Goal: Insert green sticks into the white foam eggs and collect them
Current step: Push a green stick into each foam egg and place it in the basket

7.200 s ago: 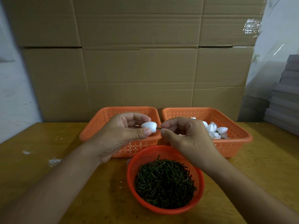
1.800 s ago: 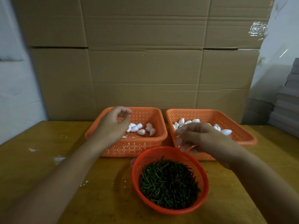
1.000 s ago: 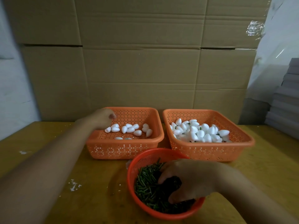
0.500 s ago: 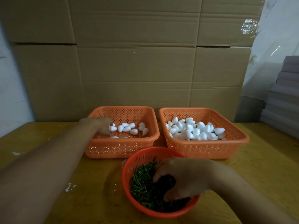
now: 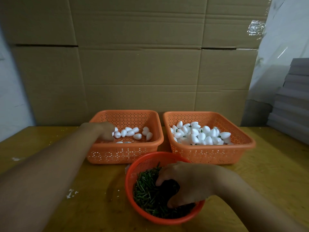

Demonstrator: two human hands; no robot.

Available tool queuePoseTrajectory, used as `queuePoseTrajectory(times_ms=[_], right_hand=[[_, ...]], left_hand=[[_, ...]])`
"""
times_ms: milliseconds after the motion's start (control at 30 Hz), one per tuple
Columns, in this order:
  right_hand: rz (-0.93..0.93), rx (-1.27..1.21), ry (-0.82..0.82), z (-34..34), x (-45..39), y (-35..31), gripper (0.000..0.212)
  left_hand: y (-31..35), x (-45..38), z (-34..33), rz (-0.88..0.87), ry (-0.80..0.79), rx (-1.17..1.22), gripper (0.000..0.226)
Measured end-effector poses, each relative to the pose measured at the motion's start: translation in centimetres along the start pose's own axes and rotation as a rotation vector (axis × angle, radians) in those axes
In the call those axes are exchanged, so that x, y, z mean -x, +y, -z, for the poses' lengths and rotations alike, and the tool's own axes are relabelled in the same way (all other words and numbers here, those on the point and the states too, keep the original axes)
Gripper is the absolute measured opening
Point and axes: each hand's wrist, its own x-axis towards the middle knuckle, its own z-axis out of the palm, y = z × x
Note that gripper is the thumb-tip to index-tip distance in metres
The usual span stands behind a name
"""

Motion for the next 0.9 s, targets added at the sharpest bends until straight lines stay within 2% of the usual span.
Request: queuePoseTrajectory(times_ms=[133,233,300,400,500,533,633,667,767,833,900], right_hand=[[0.003,-0.001,0.004,0.0,0.0,-0.1,0.058],[-0.002,0.000,0.004,0.0,0.0,0.0,0.058],[-0.001,0.001,0.001,0.0,0.0,0.0,0.058],[-0.004,-0.002,-0.001,-0.1,-0.1,0.0,0.059],[-0.004,-0.001,0.001,-0.1,-0.1,0.1,0.059],[-0.001,-0.003,0.001,-0.1,-0.1,0.2,0.058],[0.005,0.000,-0.001,-0.2,-0.1,0.1,0.057],[0.004,0.005,0.001,-0.2,-0.2,0.1,0.057],[0.002,0.009,0.001,-0.3,-0.2,0.1,0.057],[0.000,0.004,-0.004,-0.3,-0.2,0.1,0.057],[-0.001,0.000,-0.006,-0.2,-0.1,0.1,0.057]], left_hand=[[-0.1,0.1,-0.2,-0.035,0.048,-0.024,0.005],[-0.2,0.1,-0.2,-0.070,0.078,-0.009,0.021],[-0.2,0.1,-0.3,-0.090,0.082,0.017,0.008],[-0.4,0.1,-0.6,-0.080,0.042,0.054,0.018],[-0.4,0.2,-0.9,-0.069,0.068,0.108,0.008],[-0.5,0.3,-0.8,-0.065,0.099,0.127,0.006],[-0.4,0.8,-0.1,-0.061,0.183,0.218,0.037],[-0.2,1.2,0.4,-0.073,0.221,0.265,0.040],[0.8,2.8,1.8,-0.174,0.404,0.548,0.014],[1.7,4.8,2.1,-0.240,0.515,0.756,0.024],[3.0,7.0,2.1,-0.333,0.611,0.864,0.026]])
